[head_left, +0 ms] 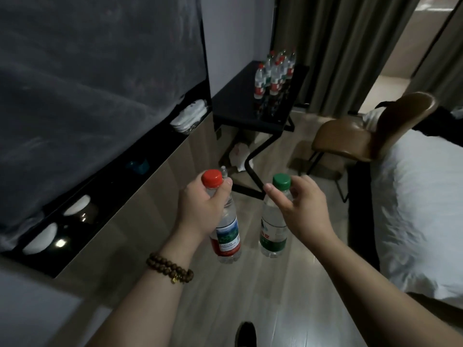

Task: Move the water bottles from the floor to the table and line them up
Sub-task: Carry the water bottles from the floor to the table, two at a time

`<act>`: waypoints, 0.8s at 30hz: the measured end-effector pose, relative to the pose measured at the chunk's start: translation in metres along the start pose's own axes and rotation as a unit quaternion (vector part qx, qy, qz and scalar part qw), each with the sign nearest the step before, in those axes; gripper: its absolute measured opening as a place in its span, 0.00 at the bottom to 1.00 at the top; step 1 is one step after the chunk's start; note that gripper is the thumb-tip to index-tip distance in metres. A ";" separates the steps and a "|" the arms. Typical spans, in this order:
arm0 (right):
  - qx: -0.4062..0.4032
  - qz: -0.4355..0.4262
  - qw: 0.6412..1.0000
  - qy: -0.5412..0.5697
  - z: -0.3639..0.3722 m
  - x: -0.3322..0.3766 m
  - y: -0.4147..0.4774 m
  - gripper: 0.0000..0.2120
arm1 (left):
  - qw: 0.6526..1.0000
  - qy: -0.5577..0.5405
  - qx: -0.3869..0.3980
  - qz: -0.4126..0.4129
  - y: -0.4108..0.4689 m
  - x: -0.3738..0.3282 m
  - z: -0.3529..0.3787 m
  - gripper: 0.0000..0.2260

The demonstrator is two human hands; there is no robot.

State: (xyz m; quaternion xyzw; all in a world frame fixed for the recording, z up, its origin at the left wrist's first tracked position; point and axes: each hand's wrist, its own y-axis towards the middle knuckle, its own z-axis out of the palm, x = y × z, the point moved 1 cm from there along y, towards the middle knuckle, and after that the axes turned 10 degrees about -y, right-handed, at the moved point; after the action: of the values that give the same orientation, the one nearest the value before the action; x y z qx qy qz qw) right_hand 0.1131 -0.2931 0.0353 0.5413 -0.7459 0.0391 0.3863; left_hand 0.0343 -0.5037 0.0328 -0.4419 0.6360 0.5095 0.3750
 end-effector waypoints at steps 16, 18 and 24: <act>-0.015 -0.001 1.000 -0.008 0.049 -0.131 0.320 0.18 | 0.998 0.017 0.055 0.028 0.284 0.037 0.204 0.08; -0.014 -0.017 1.000 0.005 0.054 -0.151 0.367 0.17 | 0.998 0.023 0.044 0.024 0.318 0.043 0.234 0.08; 0.003 -0.057 0.998 0.021 0.061 -0.208 0.504 0.14 | 0.999 0.024 -0.035 0.012 0.407 0.060 0.324 0.14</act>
State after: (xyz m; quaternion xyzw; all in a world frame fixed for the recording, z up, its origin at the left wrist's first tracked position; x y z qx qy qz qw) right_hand -0.3174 0.0465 0.0457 0.5831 -0.7053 0.0313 0.4019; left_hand -0.3605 -0.1607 0.0417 -0.4591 0.6315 0.5256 0.3379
